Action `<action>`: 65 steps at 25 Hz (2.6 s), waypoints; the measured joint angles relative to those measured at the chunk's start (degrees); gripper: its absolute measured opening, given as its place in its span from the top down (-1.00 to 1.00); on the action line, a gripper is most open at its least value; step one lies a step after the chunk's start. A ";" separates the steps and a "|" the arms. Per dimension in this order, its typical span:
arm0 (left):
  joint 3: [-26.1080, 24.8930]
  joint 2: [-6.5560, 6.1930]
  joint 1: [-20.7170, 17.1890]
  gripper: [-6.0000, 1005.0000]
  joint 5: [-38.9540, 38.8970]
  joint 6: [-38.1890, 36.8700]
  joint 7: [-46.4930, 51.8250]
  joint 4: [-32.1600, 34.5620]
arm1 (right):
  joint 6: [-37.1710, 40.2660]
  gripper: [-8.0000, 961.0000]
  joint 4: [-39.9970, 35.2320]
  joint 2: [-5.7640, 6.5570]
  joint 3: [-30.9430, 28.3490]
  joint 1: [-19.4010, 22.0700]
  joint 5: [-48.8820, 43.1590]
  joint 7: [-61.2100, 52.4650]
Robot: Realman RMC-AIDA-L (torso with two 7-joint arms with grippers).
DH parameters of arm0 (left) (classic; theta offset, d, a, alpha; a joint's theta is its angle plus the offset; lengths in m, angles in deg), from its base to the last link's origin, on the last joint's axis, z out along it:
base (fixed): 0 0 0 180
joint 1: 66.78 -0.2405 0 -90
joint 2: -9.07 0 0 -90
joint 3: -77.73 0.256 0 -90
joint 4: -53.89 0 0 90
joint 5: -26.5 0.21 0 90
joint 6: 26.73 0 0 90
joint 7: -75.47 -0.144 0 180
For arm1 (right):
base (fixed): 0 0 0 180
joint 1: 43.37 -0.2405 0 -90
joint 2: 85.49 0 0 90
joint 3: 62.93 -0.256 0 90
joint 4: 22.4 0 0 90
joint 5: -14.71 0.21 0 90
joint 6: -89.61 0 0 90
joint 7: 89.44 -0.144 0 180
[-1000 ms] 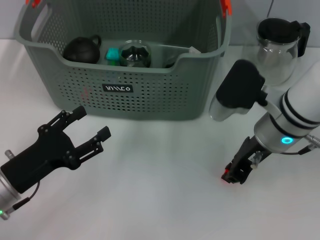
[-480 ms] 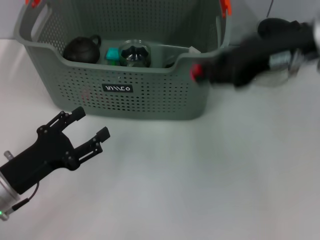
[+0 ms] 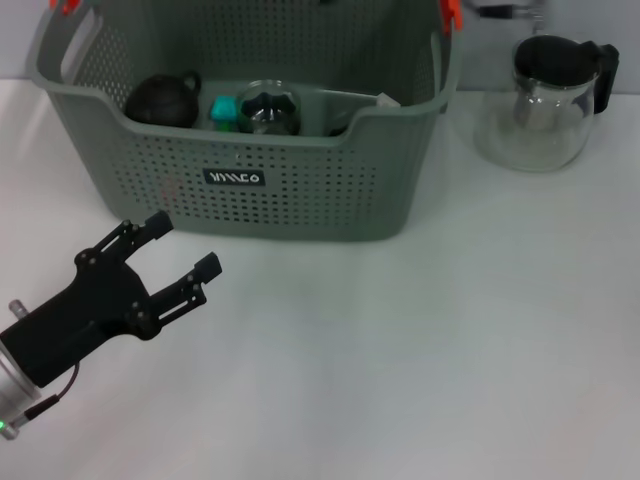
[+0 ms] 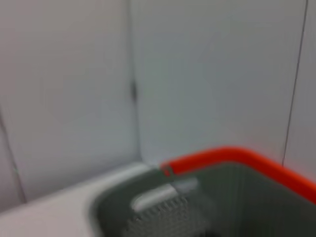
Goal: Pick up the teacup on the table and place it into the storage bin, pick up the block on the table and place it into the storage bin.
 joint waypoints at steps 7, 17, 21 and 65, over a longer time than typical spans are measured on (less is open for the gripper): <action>0.10 -0.01 0.04 -0.68 0.00 0.05 0.00 -0.02 | -13.93 0.52 32.85 0.26 -1.68 -20.55 -11.00 -1.70; -0.02 0.08 -0.34 -0.68 0.00 -0.07 0.00 -0.09 | -15.60 0.47 37.32 0.25 -1.15 -23.72 -13.58 -3.41; -0.01 0.09 -0.40 -0.68 0.00 -0.12 0.00 -0.09 | -14.92 0.46 30.86 -0.08 -1.40 -19.09 -10.01 -0.48; 14.84 -3.14 7.39 -0.68 19.48 -10.08 6.40 6.24 | 31.56 -0.97 38.48 0.04 -13.59 28.70 21.66 80.70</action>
